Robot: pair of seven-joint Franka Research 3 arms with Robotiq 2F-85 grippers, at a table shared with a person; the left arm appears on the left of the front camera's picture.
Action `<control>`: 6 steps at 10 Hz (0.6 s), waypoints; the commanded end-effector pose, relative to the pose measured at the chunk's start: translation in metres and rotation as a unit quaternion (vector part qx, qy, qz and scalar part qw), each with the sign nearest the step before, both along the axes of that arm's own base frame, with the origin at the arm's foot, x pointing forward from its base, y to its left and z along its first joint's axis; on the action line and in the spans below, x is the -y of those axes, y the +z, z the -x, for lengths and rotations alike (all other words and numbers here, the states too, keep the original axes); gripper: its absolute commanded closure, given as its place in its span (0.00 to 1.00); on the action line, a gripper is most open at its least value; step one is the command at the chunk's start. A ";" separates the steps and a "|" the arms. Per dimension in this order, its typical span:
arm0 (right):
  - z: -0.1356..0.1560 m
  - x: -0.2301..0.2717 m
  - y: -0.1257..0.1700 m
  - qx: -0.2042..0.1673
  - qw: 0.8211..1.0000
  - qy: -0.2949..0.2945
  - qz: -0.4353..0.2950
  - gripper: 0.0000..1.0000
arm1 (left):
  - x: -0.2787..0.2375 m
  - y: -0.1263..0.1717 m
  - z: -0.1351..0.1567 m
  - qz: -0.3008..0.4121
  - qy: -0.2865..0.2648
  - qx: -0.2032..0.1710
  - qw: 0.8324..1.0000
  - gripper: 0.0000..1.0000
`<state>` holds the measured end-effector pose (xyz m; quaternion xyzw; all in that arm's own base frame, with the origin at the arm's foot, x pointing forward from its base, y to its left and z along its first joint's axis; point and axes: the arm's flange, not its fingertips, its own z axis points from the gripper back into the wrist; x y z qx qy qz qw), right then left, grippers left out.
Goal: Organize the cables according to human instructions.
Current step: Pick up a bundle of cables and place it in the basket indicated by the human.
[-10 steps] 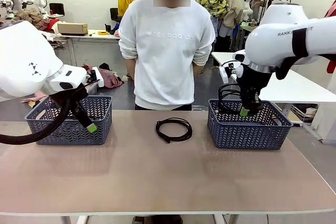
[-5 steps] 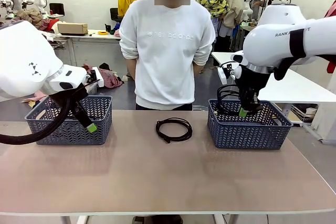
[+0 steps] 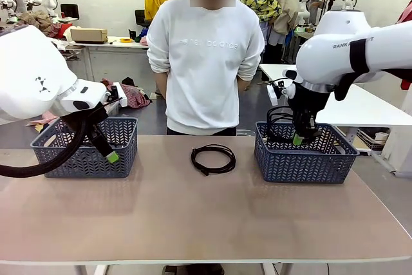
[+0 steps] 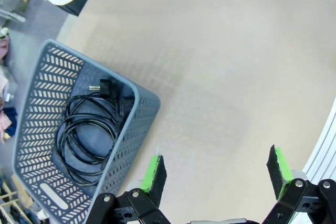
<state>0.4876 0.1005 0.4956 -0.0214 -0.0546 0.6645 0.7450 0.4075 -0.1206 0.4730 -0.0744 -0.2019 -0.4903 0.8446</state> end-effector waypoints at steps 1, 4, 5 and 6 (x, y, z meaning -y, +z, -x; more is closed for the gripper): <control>-0.031 0.015 -0.004 0.007 1.000 0.006 -0.009 0.90 | -0.002 0.000 0.000 -0.001 0.003 0.001 1.000 0.00; -0.060 0.031 -0.018 0.011 1.000 -0.005 -0.002 0.90 | -0.002 0.000 0.000 -0.001 0.003 0.001 1.000 0.00; -0.068 0.034 -0.025 0.013 1.000 0.002 0.001 0.90 | -0.002 0.000 0.000 -0.001 0.003 0.001 1.000 0.00; -0.077 0.037 -0.031 0.011 1.000 0.005 0.005 0.90 | -0.002 0.000 0.000 -0.001 0.003 0.001 1.000 0.00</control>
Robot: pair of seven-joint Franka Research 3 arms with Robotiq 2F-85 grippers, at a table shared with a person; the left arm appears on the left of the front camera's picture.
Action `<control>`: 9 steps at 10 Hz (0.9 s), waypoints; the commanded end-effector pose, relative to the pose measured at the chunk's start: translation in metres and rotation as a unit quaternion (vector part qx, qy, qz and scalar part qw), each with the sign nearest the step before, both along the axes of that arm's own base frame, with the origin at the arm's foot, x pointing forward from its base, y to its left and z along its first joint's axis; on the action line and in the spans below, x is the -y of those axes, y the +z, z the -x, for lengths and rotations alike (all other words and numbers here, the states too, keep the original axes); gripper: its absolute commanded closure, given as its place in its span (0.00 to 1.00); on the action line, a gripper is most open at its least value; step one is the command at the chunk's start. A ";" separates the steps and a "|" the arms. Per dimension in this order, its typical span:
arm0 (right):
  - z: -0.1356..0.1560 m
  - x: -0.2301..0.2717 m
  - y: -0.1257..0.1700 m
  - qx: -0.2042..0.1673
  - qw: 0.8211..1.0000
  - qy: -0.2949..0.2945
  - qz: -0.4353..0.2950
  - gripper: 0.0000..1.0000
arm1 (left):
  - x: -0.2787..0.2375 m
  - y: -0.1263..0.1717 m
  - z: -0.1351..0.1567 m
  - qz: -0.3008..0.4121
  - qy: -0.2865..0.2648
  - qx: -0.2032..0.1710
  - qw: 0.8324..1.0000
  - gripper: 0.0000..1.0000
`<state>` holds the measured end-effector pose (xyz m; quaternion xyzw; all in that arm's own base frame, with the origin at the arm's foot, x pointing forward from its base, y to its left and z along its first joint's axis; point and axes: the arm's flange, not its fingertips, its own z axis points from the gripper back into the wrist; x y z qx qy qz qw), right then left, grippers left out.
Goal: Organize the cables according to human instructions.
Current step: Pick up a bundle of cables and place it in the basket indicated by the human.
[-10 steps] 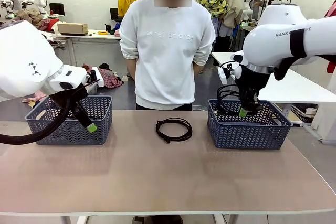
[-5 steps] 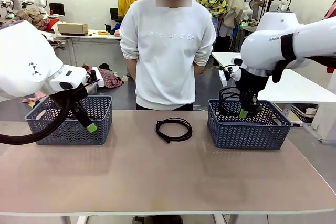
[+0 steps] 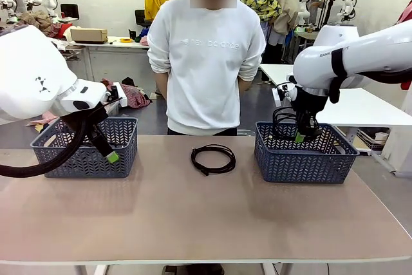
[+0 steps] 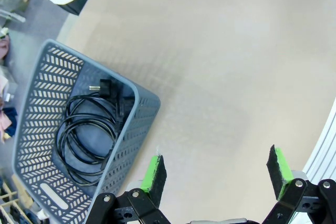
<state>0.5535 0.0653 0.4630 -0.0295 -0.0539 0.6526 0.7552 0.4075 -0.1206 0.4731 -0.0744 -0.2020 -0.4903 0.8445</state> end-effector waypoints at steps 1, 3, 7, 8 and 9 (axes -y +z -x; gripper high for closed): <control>-0.019 0.005 -0.003 0.007 1.000 0.026 0.001 0.90 | -0.002 0.000 0.000 -0.001 0.003 0.001 1.000 0.00; -0.026 0.005 -0.007 0.014 1.000 0.017 0.007 0.90 | -0.002 0.000 0.000 -0.001 0.003 0.001 1.000 0.00; -0.029 0.003 -0.008 -0.003 1.000 0.022 0.011 0.71 | -0.002 0.000 0.000 -0.001 0.003 0.001 1.000 0.00; -0.031 0.004 -0.009 -0.002 1.000 0.017 0.011 0.51 | -0.002 0.000 0.000 -0.001 0.003 0.001 1.000 0.00; -0.033 0.004 -0.010 -0.003 1.000 0.011 0.008 0.67 | -0.002 0.000 0.000 -0.001 0.003 0.001 1.000 0.00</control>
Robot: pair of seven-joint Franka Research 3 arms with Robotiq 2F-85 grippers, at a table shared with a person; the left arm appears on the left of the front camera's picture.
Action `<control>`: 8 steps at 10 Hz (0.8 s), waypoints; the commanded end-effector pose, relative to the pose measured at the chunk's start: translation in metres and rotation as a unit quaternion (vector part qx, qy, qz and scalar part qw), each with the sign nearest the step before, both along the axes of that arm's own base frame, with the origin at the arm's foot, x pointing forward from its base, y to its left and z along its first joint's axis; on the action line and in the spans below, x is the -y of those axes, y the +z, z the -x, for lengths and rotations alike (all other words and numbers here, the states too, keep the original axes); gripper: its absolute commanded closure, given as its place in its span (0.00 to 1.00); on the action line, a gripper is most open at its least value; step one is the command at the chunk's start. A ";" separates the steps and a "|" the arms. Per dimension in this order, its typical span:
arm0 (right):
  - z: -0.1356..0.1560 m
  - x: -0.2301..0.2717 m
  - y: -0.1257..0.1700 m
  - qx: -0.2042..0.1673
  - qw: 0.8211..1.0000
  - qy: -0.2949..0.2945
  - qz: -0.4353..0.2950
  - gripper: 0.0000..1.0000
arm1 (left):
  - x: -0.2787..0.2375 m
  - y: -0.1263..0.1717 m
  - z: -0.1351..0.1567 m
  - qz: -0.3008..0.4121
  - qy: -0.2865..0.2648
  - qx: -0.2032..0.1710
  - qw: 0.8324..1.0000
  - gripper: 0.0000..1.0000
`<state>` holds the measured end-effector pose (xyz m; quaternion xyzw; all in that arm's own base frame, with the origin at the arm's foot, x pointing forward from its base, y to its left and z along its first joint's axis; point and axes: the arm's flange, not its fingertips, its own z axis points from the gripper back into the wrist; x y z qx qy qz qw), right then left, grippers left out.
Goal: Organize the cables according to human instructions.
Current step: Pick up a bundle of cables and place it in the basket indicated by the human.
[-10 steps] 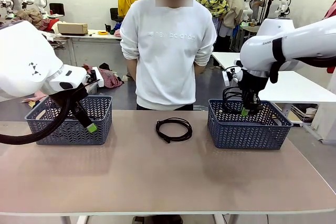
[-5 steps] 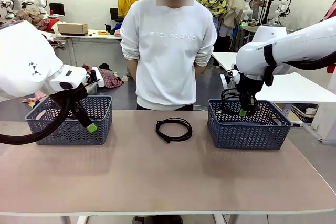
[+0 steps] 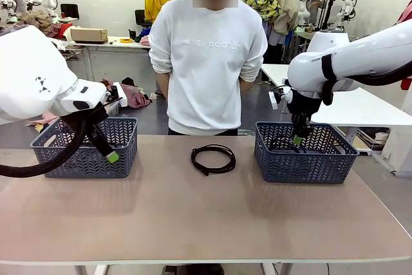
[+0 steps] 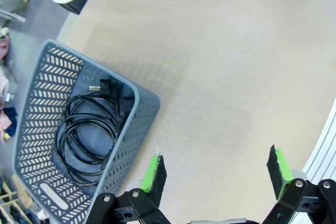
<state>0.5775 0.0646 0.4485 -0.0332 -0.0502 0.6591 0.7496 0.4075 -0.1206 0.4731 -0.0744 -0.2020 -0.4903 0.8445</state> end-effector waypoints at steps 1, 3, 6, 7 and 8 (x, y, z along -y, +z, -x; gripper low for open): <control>-0.009 0.002 0.005 -0.002 1.000 -0.001 -0.001 0.32 | -0.002 0.000 0.000 -0.001 0.003 0.001 1.000 0.00; -0.007 0.002 0.008 -0.003 1.000 -0.001 -0.003 0.13 | -0.002 0.000 0.000 -0.001 0.003 0.001 1.000 0.00; -0.006 0.004 0.009 -0.009 1.000 -0.002 0.000 0.09 | -0.002 0.000 0.000 -0.001 0.003 0.001 1.000 0.00; -0.006 0.003 0.010 -0.012 1.000 -0.002 0.002 0.00 | -0.002 0.000 0.000 -0.001 0.003 0.001 1.000 0.00; -0.006 0.003 0.010 -0.014 1.000 -0.001 0.003 0.00 | -0.002 0.000 0.000 -0.001 0.003 0.001 1.000 0.00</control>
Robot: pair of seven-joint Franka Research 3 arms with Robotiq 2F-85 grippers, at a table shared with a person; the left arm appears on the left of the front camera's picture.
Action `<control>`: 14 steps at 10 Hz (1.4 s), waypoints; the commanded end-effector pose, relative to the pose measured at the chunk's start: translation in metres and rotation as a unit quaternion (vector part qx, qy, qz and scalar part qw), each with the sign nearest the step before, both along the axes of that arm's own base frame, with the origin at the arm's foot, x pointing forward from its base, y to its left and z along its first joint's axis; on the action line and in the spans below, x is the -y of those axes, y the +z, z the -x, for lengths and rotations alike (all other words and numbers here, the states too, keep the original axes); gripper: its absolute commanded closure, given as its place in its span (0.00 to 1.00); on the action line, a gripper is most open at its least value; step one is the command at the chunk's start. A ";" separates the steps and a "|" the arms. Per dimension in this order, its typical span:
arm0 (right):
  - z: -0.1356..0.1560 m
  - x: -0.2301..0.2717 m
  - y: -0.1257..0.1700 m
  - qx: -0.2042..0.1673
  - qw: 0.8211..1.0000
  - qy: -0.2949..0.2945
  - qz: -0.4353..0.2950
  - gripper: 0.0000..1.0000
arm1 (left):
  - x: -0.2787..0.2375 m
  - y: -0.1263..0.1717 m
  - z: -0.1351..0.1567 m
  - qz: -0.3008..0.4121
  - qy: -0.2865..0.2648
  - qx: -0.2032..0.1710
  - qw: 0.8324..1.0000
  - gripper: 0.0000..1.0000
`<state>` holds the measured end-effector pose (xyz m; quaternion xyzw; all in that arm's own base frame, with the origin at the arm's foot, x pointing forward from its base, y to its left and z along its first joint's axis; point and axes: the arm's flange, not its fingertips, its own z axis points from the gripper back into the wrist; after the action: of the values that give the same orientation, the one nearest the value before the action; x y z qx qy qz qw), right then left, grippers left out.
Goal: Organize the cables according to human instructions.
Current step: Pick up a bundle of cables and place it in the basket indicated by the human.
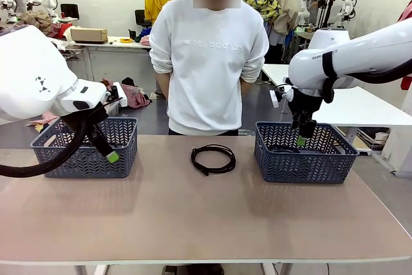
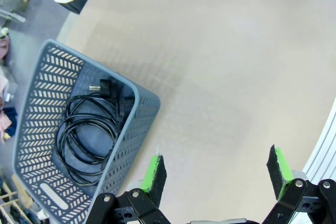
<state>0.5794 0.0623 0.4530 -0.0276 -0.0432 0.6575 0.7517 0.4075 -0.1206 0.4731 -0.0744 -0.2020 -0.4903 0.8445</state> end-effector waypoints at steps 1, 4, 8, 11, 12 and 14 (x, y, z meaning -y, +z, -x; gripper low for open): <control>-0.003 0.000 0.006 -0.007 1.000 0.001 0.005 0.00 | -0.002 0.000 0.000 -0.001 0.003 0.001 1.000 0.00; 0.001 0.000 0.000 -0.003 1.000 -0.001 0.001 0.00 | -0.002 0.000 0.000 -0.001 0.003 0.001 1.000 0.00; 0.001 0.000 -0.001 -0.004 1.000 -0.002 0.000 0.00 | -0.002 0.000 0.000 -0.001 0.003 0.001 1.000 0.00; 0.038 -0.020 0.021 -0.018 0.993 -0.106 -0.043 0.00 | -0.002 0.000 0.000 -0.001 0.003 0.001 1.000 0.00; 0.049 -0.029 0.026 -0.023 0.990 -0.125 -0.052 0.00 | -0.002 0.000 0.000 -0.001 0.003 0.001 1.000 0.00; 0.073 -0.046 0.033 -0.005 0.982 -0.160 -0.095 0.00 | -0.002 0.000 0.000 -0.001 0.003 0.001 1.000 0.00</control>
<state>0.5221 0.1001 0.4884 0.0319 -0.0615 0.5447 0.8357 0.4075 -0.1207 0.4729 -0.0744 -0.2018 -0.4904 0.8446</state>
